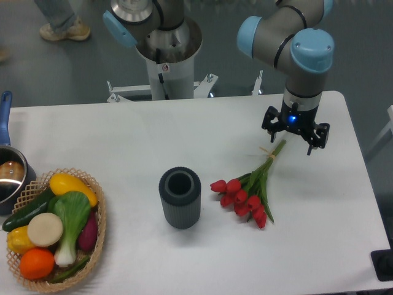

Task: Pick up the flowers from the table

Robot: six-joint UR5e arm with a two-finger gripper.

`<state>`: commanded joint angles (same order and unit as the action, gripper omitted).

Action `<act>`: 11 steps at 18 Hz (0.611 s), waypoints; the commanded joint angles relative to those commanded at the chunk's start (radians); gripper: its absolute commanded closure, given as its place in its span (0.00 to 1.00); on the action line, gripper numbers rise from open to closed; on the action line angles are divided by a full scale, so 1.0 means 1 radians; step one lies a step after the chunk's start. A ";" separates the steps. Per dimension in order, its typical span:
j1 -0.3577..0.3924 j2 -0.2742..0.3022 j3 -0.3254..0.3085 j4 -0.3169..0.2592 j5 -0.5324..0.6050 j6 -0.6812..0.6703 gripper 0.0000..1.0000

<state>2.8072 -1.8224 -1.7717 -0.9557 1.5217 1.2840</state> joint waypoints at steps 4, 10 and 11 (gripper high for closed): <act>-0.002 0.000 -0.002 0.000 0.000 -0.002 0.00; -0.003 0.000 -0.038 0.014 -0.009 -0.012 0.00; -0.005 0.002 -0.054 0.029 -0.009 -0.014 0.00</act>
<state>2.8026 -1.8209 -1.8253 -0.9267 1.5125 1.2702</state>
